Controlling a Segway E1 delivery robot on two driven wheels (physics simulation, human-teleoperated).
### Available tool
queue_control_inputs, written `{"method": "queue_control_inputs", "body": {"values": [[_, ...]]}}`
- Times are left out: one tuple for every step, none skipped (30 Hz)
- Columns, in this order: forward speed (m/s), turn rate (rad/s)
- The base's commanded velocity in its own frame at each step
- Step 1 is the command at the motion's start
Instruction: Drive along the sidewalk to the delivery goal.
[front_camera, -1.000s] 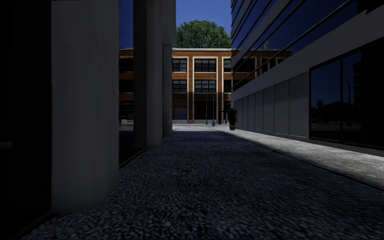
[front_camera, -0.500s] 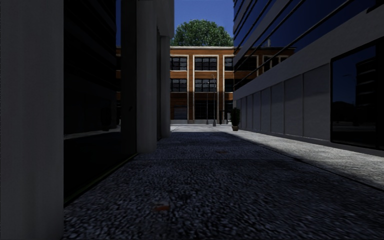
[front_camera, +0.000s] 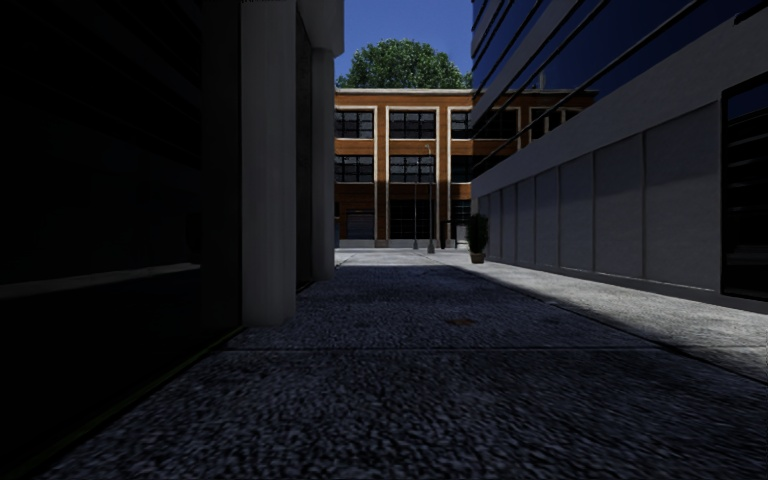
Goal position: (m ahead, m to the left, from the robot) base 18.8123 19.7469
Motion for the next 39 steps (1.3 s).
{"method": "queue_control_inputs", "body": {"values": [[2.00,0.00],[2.00,0.00],[2.00,0.00],[2.00,0.00],[2.00,0.00],[2.00,0.00],[2.00,0.00],[2.00,0.00],[2.00,0.00],[2.00,0.00],[2.00,0.00],[2.00,0.00],[2.00,0.00],[2.00,0.00],[2.00,0.00],[2.00,0.00],[2.00,0.00],[2.00,0.00],[2.00,0.00],[2.00,0.00],[2.00,0.00],[2.00,0.00],[2.00,0.00],[2.00,0.00],[2.00,0.00],[2.00,0.00],[2.00,0.00],[2.00,0.00],[2.00,0.00],[2.00,0.00],[2.00,0.00],[2.00,0.00],[2.00,0.00],[2.00,0.00],[2.00,0.00],[2.00,0.00],[2.00,0.00],[2.00,0.00],[2.00,0.00]]}}
